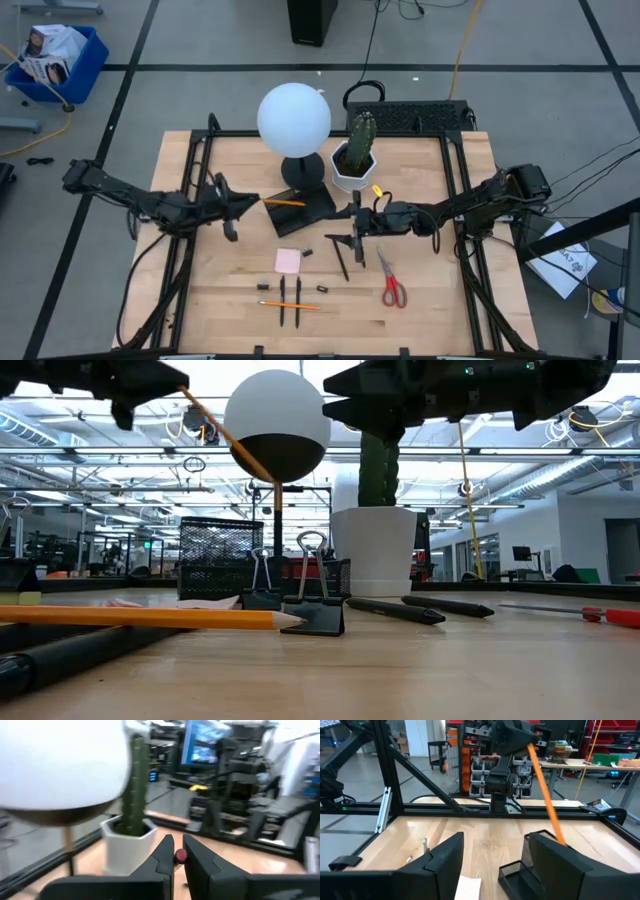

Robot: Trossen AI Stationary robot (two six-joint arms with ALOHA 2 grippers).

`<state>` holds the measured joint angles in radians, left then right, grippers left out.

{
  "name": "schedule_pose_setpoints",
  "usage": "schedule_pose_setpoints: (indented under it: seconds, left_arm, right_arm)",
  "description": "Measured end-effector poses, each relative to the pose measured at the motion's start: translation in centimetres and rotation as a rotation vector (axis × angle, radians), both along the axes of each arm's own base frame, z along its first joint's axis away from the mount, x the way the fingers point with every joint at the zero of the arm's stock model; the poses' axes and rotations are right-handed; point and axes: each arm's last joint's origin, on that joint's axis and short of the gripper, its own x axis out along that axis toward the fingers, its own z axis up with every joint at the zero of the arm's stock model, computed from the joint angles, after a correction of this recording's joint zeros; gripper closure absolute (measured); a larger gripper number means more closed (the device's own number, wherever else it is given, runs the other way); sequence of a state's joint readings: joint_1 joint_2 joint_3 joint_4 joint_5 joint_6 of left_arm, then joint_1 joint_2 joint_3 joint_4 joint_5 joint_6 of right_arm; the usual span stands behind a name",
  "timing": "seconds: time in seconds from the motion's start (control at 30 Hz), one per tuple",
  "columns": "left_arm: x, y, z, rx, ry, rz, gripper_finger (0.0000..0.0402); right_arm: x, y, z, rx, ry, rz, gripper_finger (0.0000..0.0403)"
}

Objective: Pick and place office supplies into organizer
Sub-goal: Put the top orange pencil into the desk organizer

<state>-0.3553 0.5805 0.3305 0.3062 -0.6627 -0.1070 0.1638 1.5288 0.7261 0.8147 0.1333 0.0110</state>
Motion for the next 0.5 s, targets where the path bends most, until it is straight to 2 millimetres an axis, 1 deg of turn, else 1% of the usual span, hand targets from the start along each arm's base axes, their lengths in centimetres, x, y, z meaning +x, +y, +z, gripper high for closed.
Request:
schedule_pose_setpoints:
  seconds: [0.23, 0.37, 0.5]
  left_arm:
    - [-1.7, 0.2, -0.1, -0.032, 0.026, 0.103, 0.0375]
    - [-2.0, 0.0, -0.1, -0.037, 0.024, 0.121, 0.0375]
    - [-2.0, -0.1, -0.6, -0.025, 0.066, 0.114, 0.0375]
  right_arm:
    - [0.0, 0.1, 0.0, 0.004, 0.005, 0.002, 0.0183]
    - [0.0, 0.1, 0.0, 0.026, 0.005, 0.001, 0.0183]
    - [0.0, 0.1, -0.1, 0.028, 0.007, 0.003, 0.0183]
